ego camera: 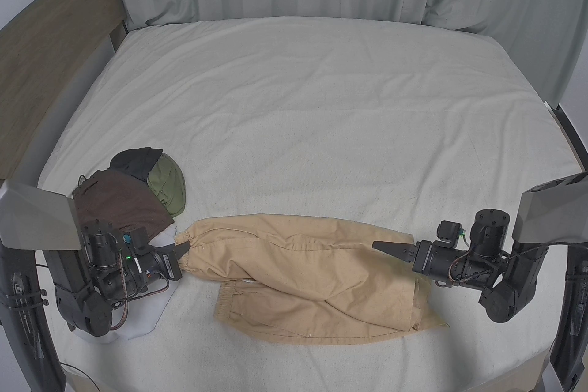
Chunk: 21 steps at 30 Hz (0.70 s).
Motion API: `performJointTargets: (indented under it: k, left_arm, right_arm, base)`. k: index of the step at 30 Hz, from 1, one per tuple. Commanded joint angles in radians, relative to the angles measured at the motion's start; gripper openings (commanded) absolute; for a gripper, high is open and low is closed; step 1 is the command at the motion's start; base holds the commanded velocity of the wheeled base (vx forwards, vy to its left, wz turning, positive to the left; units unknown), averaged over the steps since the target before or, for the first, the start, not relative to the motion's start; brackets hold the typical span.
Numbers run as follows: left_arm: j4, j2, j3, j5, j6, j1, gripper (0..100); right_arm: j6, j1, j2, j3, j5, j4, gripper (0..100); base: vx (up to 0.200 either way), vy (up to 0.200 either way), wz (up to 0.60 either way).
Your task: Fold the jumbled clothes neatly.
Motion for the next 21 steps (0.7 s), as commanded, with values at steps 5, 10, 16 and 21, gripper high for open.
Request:
performJointTargets:
  k: [5,10,16,21]
  left_arm:
    - [-0.001,0.001,0.0,0.0,0.0,0.0,0]
    - [-0.001,0.0,0.0,0.0,0.0,0.0,0]
    - [-0.001,-0.002,0.0,0.0,0.0,0.0,0]
    - [-0.001,0.0,-0.002,0.0,0.0,-0.002,0]
  right_arm:
    - [-0.003,0.003,0.028,-0.013,-0.047,-0.001,0]
    - [-0.005,0.015,0.04,-0.021,-0.067,-0.001,0]
    - [-0.005,0.016,0.029,-0.016,-0.067,-0.001,0]
    - [-0.008,0.016,0.023,-0.019,-0.067,-0.001,0]
  base:
    - [0.0,0.0,0.0]
    - [0.0,0.0,0.0]
    - [0.0,0.0,0.0]
    - [0.0,0.0,0.0]
